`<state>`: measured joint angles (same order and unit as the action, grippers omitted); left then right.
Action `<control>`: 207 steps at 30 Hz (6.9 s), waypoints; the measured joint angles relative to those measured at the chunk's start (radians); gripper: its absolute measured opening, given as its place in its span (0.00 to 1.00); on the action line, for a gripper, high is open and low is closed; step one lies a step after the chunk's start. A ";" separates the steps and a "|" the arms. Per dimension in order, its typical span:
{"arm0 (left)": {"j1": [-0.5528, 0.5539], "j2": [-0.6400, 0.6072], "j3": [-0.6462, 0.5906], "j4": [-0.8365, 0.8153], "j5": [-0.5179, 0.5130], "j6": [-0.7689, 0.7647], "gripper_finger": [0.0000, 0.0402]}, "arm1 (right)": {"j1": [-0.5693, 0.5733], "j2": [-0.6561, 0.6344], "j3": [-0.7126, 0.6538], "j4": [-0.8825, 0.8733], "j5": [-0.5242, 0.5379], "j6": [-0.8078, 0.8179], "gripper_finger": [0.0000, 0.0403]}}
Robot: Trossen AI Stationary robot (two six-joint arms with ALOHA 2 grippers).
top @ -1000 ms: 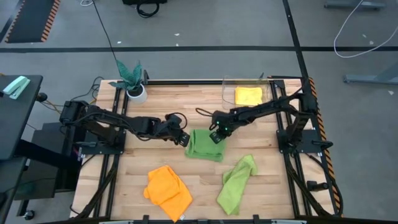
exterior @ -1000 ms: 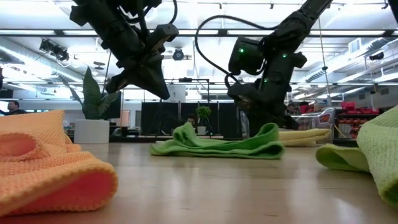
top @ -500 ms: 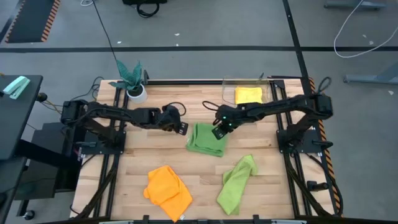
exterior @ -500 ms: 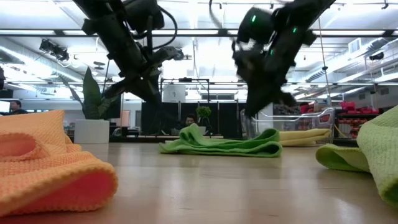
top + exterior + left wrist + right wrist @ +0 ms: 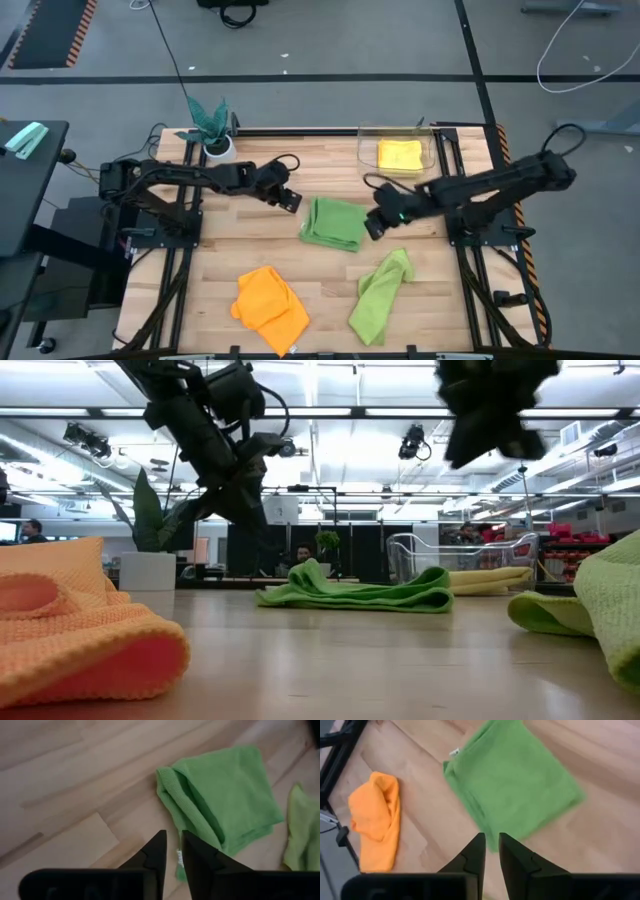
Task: Fold microfiber towels
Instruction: Stack the green towel on top of the yellow towel in the transparent bin
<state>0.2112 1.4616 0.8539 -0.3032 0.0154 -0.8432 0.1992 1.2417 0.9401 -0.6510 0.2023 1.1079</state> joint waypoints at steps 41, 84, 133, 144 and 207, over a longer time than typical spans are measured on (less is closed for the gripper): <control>-0.050 0.000 -0.044 -0.003 -0.226 0.043 0.14 | 0.354 0.032 -0.079 -0.129 0.189 0.130 0.16; 0.089 0.159 -0.043 -0.006 0.204 0.262 0.27 | -0.023 0.033 -0.659 0.901 0.084 0.557 0.45; 0.077 0.342 -0.042 0.406 0.442 0.061 0.50 | -0.190 0.233 -0.613 1.064 -0.179 0.518 0.46; 0.075 0.341 -0.042 0.464 0.512 0.022 0.54 | -0.191 0.344 -0.542 1.086 -0.208 0.478 0.46; 0.071 0.340 -0.042 0.556 0.444 -0.052 0.52 | -0.210 0.442 -0.421 0.980 -0.173 0.509 0.29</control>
<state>0.2825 1.8019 0.8120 0.2528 0.4599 -0.8957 -0.0110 1.6840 0.5192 0.3289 0.0296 1.6173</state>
